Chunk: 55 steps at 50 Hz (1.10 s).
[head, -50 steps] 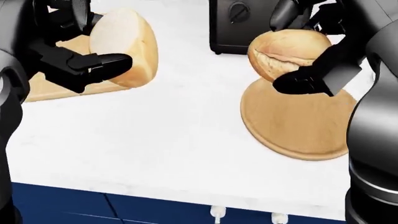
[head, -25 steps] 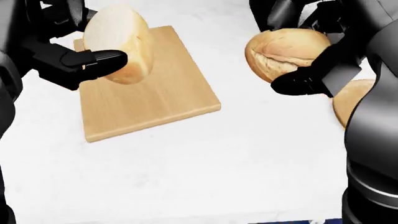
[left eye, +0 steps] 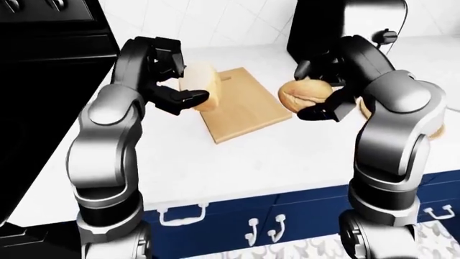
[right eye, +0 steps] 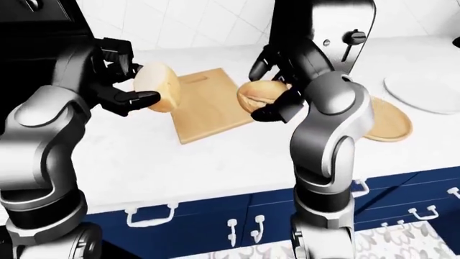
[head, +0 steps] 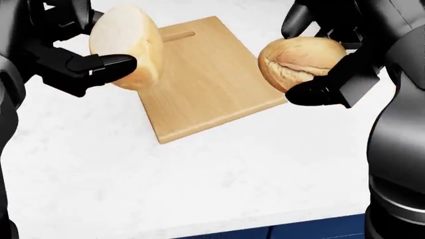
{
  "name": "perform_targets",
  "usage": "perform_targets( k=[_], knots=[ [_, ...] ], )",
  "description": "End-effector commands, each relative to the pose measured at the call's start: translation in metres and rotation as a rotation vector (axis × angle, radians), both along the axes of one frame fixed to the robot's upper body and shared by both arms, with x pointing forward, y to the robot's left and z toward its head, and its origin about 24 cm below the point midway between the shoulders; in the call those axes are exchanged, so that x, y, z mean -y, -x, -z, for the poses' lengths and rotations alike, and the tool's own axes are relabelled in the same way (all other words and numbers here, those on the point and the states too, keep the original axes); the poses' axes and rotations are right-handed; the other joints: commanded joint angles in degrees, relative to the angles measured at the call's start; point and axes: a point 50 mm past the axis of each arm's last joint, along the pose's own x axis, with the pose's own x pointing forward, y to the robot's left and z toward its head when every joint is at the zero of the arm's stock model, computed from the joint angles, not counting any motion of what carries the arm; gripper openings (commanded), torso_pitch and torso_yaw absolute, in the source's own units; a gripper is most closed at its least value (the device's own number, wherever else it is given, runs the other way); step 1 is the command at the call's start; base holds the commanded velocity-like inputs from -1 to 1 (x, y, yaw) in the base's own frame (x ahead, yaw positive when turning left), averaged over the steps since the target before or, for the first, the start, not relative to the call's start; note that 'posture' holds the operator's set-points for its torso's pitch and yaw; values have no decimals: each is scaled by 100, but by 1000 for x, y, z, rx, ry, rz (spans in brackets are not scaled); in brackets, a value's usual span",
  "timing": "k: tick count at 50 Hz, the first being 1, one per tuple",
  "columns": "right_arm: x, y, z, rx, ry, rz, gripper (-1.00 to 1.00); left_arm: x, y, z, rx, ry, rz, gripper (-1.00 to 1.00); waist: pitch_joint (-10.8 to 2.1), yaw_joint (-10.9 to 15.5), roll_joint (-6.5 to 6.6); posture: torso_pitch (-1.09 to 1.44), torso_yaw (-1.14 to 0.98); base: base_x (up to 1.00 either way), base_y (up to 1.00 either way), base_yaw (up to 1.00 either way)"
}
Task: Place all breads on the cutting board.
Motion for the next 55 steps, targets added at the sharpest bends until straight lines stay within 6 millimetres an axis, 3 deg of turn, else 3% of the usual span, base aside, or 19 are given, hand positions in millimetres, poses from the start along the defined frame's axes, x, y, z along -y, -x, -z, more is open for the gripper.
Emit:
perform_targets(
  k=[1, 8, 9, 10, 11, 13, 14, 17, 18, 19, 21, 27, 34, 35, 39, 41, 42, 45, 55],
  knots=[
    [0, 6, -16, 88, 13, 4, -100, 1, 5, -16, 88, -6, -1, -96, -163, -8, 11, 0, 0, 0, 0, 0],
    [0, 6, -16, 88, -5, -1, -100, 2, 4, -16, 88, -11, 5, -96, -200, -29, 35, 0, 0, 0, 0, 0],
    [0, 6, -17, 87, -3, -2, -100, 2, 4, -16, 87, -11, 5, -96, -328, -23, 86, 0, 0, 0, -16, 0],
    [0, 7, -17, 88, -5, -1, -100, 2, 4, -16, 88, -12, 5, -96, -288, -25, 120, 0, 0, 0, -40, 0],
    [0, 6, -17, 90, -5, -1, -100, 2, 4, -16, 88, -12, 6, -96, -266, -57, 308, 0, 0, 0, -39, 0],
    [-1, 6, -18, 92, -2, -3, -100, 3, 5, -17, 89, -14, 8, -96, -332, -79, 411, 0, 0, 0, -31, 0],
    [-1, 6, -18, 94, -1, -3, -100, 4, 6, -17, 90, -14, 9, -95, -228, -87, 325, 0, 0, 0, -2, 0],
    [-1, 6, -18, 94, 2, -5, -100, 4, 6, -18, 91, -15, 10, -95, -177, -62, -76, 0, 0, 0, 0, 0],
    [-1, 6, -18, 93, 5, -7, -100, 4, 6, -18, 92, -16, 9, -95, -202, 17, -109, 0, 0, 0, 0, 0],
    [-2, 5, -17, 92, 7, -12, -100, 3, 5, -18, 91, -16, 9, -95, -132, -7, -31, 0, 0, 0, 0, 0],
    [-4, 5, -19, 95, 9, -18, -100, 3, 6, -18, 92, -16, 8, -96, -185, -36, -19, 0, 0, 0, 0, 0],
    [-8, 4, -20, 96, 12, -32, -100, 1, 7, -19, 94, -15, 3, -99, -139, -85, 92, 0, 0, 0, 0, 0],
    [-12, 2, -27, 109, -5, -46, -100, -1, 9, -22, 100, -13, 3, -100, -149, -99, 106, 0, 0, 0, 1, 0],
    [-12, 2, -28, 112, -8, -47, -100, -1, 9, -22, 100, -14, 3, -100, -295, -9, 127, 0, 0, 0, 0, 45],
    [-12, 1, -27, 113, -14, -43, -100, 0, 8, -20, 98, -14, 5, -100, -160, 15, 57, 0, 0, 0, 0, 97],
    [-11, 1, -27, 117, -16, -40, -100, 0, 8, -21, 98, -15, 5, -100, -61, -109, -121, 0, 0, 0, 0, 39],
    [-10, 1, -28, 121, -18, -36, -100, 0, 8, -20, 98, -14, 5, -100, -94, -92, -127, 0, 0, 0, 0, 0],
    [-9, 1, -29, 122, -18, -33, -100, 1, 8, -21, 98, -16, 7, -100, -177, 7, -41, 0, 0, 0, 0, 0],
    [-7, -18, -33, 138, -58, -27, -100, 1, 8, -22, 102, -16, 7, -100, -178, -65, 75, 0, 0, 0, 0, 0]
  ],
)
